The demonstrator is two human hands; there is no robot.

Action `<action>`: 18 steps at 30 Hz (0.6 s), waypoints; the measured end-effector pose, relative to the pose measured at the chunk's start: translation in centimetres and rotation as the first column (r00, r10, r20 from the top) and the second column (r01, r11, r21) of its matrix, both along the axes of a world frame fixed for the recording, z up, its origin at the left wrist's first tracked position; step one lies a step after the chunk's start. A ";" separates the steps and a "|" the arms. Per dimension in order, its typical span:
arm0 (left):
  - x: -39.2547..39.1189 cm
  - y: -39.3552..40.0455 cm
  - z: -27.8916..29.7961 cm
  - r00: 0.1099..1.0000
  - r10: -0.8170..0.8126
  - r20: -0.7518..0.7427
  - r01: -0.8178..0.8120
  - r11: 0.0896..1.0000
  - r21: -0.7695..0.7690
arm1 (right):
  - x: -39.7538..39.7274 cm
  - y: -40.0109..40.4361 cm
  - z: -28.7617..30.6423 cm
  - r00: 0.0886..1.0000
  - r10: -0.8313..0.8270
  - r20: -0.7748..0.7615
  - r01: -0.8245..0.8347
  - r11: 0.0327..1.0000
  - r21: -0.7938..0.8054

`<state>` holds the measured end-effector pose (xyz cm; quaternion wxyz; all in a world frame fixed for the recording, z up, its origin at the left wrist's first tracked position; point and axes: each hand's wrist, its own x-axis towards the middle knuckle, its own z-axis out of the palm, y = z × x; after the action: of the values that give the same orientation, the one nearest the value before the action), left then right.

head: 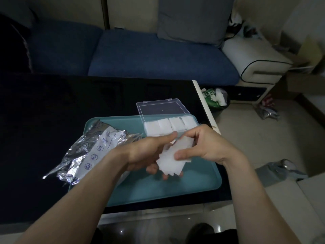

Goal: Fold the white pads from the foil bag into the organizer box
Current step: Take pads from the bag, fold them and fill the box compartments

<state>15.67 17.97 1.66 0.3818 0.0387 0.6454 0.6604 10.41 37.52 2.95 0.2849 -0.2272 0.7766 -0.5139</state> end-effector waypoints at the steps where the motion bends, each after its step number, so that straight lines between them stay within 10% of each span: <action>1: 0.0 0.2 -0.1 1.000 -0.006 0.013 0.006 0.999 0.048 | 0.1 -0.3 0.0 1.000 -0.028 0.006 0.028 0.999 -0.035; 8: 0.1 0.6 -0.8 0.975 0.201 0.091 -0.219 0.924 0.312 | -0.4 -1.1 -0.6 0.945 -0.199 -0.260 0.169 0.977 -0.131; 18: -0.3 0.2 -1.2 0.979 0.203 0.002 -0.199 0.956 0.218 | -1.0 -0.5 -0.8 0.890 -0.410 -0.200 0.346 0.892 -0.290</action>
<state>15.38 18.18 0.45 0.2999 0.0210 0.5739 0.7618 9.44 37.01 2.18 0.0455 -0.1687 0.7661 -0.6185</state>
